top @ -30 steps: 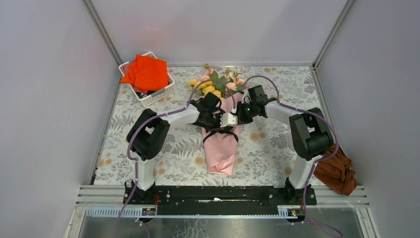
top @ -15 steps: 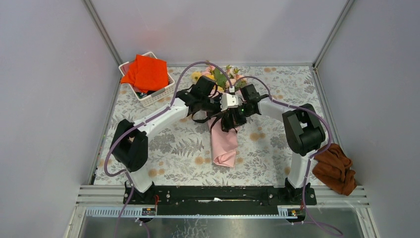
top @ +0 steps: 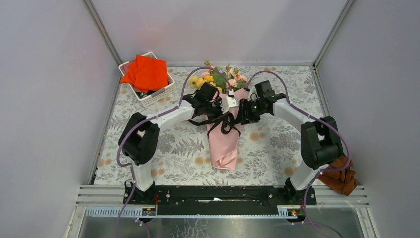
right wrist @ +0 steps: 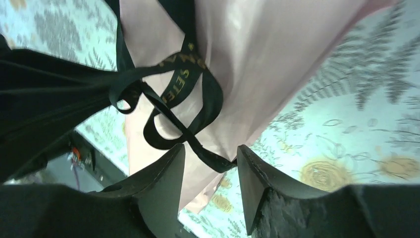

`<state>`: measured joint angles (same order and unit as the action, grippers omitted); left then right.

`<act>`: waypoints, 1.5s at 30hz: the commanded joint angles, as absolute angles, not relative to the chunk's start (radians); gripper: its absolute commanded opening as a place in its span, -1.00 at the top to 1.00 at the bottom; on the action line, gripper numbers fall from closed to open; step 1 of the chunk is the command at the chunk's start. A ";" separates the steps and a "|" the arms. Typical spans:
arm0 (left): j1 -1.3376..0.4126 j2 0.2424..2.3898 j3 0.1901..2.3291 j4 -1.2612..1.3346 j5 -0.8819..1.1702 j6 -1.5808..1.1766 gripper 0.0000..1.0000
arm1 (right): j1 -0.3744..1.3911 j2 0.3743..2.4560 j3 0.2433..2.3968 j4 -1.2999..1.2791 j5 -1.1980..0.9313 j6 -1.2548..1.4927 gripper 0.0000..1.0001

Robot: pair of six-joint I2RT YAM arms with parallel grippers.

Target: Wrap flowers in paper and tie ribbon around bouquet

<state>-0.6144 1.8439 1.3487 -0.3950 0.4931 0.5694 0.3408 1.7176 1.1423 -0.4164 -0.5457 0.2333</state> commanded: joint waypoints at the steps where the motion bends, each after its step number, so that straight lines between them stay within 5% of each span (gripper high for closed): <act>1: -0.606 1.860 1.336 -0.277 0.492 0.502 1.00 | 0.340 1.637 1.143 -0.380 -0.343 0.274 0.04; 5: -0.599 1.862 1.326 -0.244 0.492 0.475 1.00 | 0.362 1.478 1.014 -0.189 -0.376 0.218 0.16; 9: -0.585 1.867 1.316 -0.231 0.503 0.456 1.00 | 0.431 1.345 0.749 0.324 -0.548 0.268 0.33; 15: -0.571 1.891 1.321 -0.236 0.526 0.452 1.00 | 0.586 1.341 0.535 0.783 -0.429 0.054 0.13; 45: -0.561 1.936 1.355 -0.251 0.542 0.428 1.00 | 0.602 1.537 0.507 0.741 -0.342 -0.023 0.11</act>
